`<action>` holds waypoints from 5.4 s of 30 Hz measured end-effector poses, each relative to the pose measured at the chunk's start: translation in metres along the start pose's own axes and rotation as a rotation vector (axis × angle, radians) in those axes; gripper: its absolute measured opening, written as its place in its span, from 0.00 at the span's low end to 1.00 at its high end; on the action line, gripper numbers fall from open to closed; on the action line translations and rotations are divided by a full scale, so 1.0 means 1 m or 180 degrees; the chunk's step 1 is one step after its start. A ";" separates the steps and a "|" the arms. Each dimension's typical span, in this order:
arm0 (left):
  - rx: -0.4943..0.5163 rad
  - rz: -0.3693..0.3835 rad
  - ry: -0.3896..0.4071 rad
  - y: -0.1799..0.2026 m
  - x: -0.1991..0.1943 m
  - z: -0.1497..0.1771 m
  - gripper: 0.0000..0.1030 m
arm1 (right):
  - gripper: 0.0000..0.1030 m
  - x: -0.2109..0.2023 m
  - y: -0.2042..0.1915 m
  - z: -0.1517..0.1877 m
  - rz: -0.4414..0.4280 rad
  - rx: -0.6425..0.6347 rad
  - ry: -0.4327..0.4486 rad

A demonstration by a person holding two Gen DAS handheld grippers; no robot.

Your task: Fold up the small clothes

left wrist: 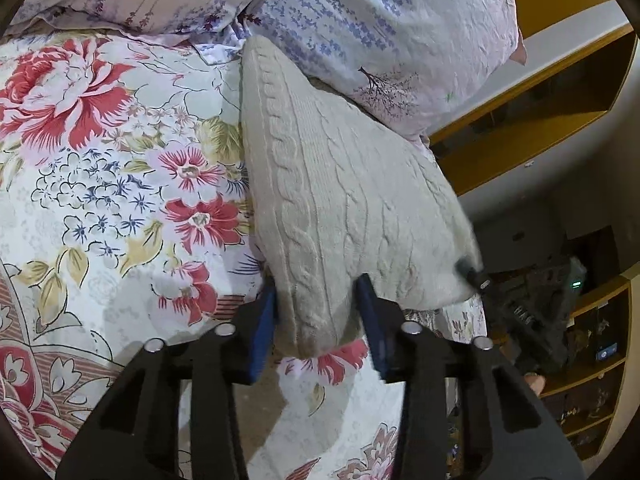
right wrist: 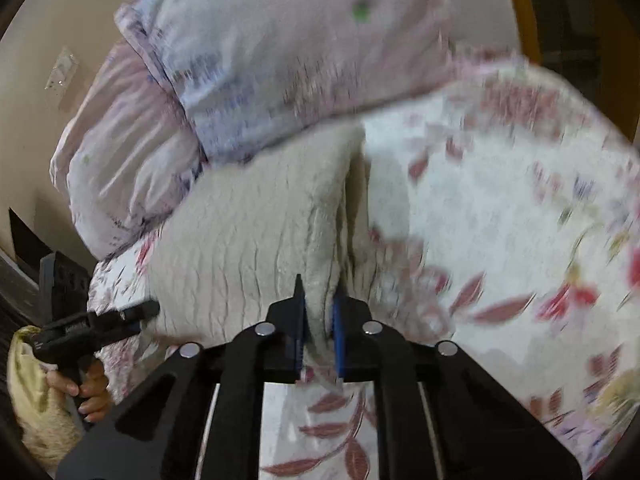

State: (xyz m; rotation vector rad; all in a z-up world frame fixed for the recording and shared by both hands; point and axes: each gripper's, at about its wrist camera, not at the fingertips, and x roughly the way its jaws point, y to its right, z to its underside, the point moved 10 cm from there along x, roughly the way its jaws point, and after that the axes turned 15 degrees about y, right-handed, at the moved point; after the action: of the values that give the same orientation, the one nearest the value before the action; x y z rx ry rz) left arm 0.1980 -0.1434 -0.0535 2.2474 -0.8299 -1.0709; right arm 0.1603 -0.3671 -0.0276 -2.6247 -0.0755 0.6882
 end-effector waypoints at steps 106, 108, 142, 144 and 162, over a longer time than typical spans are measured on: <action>-0.0318 0.0131 -0.0023 -0.012 0.067 -0.064 0.40 | 0.29 0.106 -0.015 -0.025 -0.1038 0.1125 -0.0718; -0.0342 0.0237 -0.0028 -0.009 0.056 -0.065 0.39 | 0.28 0.097 -0.029 -0.032 -0.1145 0.1118 -0.0607; -0.0046 -0.0726 0.0399 -0.143 -0.080 -0.081 0.63 | 0.10 0.130 -0.163 -0.011 -0.0892 -0.0268 -0.0135; 0.0060 -0.0832 0.0409 -0.143 -0.075 -0.082 0.68 | 0.10 0.119 -0.177 -0.020 -0.0886 -0.0691 0.0161; 0.0610 -0.1044 0.0562 -0.123 -0.094 -0.073 0.75 | 0.46 0.087 -0.168 -0.003 -0.0478 -0.1242 0.0189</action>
State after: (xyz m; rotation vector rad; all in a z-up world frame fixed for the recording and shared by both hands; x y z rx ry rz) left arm 0.2471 0.0202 -0.0476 2.6624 -0.5199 -0.9448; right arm 0.2468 -0.2019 0.0046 -2.9667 -0.4242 0.5911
